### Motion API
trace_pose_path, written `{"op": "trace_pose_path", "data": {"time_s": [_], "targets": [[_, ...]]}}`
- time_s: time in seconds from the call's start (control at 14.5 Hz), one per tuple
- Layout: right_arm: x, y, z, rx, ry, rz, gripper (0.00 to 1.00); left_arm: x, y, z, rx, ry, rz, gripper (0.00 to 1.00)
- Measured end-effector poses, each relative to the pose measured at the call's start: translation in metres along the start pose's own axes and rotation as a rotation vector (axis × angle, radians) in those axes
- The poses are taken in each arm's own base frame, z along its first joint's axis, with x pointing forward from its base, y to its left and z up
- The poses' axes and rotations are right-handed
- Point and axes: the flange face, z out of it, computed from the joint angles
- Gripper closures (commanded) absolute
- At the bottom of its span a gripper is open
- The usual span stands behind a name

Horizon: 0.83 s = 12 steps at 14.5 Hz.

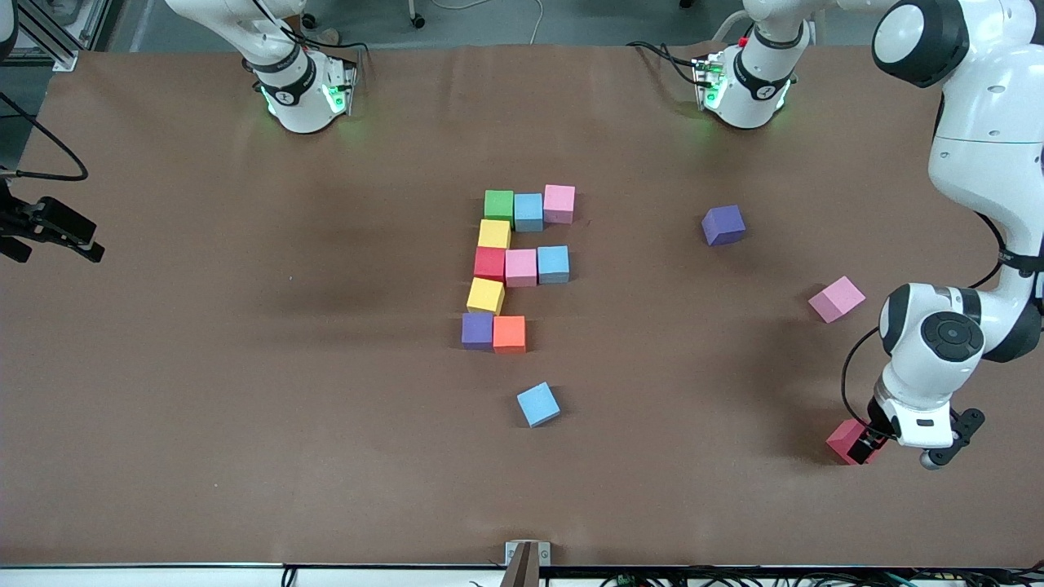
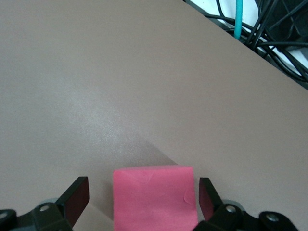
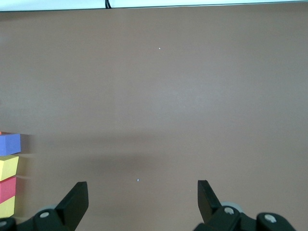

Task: Arrange 11 blocks into digit 3

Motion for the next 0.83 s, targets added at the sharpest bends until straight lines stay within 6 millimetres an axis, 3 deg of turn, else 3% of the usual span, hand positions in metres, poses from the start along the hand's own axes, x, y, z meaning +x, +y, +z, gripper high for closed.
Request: {"op": "trace_pose_path", "data": {"time_s": [0.07,0.14,0.21,0.28,0.55,0.69,0.83], "targets": [[0.000,0.000,0.000,0.000,0.000,0.000,0.00,-0.001,0.001,0.001,-0.002,-0.001,0.001,0.42],[0.000,0.000,0.000,0.000,0.000,0.000,0.00,-0.002,0.003,0.001,-0.004,-0.002,0.002,0.69],[0.000,0.000,0.000,0.000,0.000,0.000,0.00,-0.003,0.004,0.000,-0.006,-0.003,0.002,0.86],[0.000,0.000,0.000,0.000,0.000,0.000,0.00,-0.004,0.006,0.000,-0.009,-0.003,0.002,0.97],[0.000,0.000,0.000,0.000,0.000,0.000,0.00,-0.010,0.025,-0.011,0.007,-0.061,-0.044,1.00],[0.000,0.000,0.000,0.000,0.000,0.000,0.00,-0.022,0.051,-0.030,0.062,-0.142,-0.086,1.00],[0.000,0.000,0.000,0.000,0.000,-0.001,0.00,-0.046,0.088,-0.053,0.103,-0.166,-0.153,1.00]]}}
